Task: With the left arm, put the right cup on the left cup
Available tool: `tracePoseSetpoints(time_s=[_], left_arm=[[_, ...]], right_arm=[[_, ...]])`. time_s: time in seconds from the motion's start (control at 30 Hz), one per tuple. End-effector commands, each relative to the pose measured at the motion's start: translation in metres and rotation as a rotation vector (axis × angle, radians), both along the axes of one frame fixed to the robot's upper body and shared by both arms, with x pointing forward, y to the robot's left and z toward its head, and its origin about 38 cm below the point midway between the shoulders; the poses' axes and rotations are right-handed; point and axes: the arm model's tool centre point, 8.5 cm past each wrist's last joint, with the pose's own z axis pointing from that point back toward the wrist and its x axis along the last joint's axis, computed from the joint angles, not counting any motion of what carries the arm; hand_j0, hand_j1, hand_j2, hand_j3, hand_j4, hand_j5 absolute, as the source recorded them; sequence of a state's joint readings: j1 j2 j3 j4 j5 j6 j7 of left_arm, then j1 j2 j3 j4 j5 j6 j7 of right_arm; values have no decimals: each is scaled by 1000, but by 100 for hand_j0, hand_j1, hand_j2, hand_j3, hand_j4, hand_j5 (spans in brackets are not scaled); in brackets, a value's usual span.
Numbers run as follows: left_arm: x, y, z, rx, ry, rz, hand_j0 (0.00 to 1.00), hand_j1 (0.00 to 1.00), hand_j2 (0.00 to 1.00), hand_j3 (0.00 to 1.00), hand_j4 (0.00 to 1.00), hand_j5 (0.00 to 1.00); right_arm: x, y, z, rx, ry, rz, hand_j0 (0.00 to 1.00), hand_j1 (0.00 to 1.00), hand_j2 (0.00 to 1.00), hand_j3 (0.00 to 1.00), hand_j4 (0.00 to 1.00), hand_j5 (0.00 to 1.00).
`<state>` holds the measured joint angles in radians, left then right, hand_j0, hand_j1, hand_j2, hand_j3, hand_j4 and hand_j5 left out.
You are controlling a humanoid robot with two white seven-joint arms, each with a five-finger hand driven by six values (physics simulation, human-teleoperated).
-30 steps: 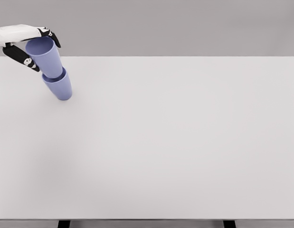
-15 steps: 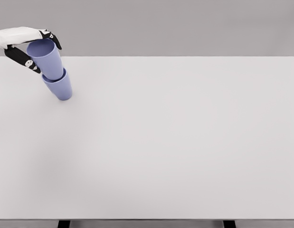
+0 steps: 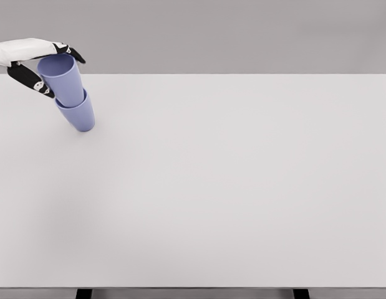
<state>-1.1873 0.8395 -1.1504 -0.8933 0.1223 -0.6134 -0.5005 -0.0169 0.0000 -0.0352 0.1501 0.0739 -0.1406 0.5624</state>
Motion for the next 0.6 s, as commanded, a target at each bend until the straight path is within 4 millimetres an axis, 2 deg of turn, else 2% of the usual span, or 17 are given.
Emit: tracePoseSetpoints(time_s=[0.0, 0.17, 0.23, 0.27, 0.5, 0.53, 0.57], left_arm=[[0, 0, 1, -8, -2, 4, 99, 99, 99, 99, 99, 99], [-1, 4, -1, -7, 2, 10, 100, 100, 100, 100, 100, 100], [-5, -1, 7, -15, -15, -14, 100, 100, 100, 100, 100, 100], [-6, 3, 8, -12, -17, -7, 100, 100, 100, 100, 100, 100], [-6, 1, 10, -15, -20, -13, 100, 100, 100, 100, 100, 100], [-14, -11, 19, -24, -37, -66, 100, 100, 100, 100, 100, 100], [-29, -9, 33, -55, -50, -95, 100, 100, 100, 100, 100, 100]], right_arm=[[0, 0, 0, -1, 0, 1, 100, 100, 100, 100, 100, 100], [0, 0, 0, 1, 0, 1, 100, 100, 100, 100, 100, 100], [0, 0, 0, 1, 0, 1, 100, 100, 100, 100, 100, 100], [0, 0, 0, 1, 0, 1, 100, 100, 100, 100, 100, 100], [0, 0, 0, 1, 0, 1, 100, 100, 100, 100, 100, 100], [0, 0, 0, 1, 0, 1, 100, 100, 100, 100, 100, 100], [0, 0, 0, 1, 0, 1, 100, 100, 100, 100, 100, 100]])
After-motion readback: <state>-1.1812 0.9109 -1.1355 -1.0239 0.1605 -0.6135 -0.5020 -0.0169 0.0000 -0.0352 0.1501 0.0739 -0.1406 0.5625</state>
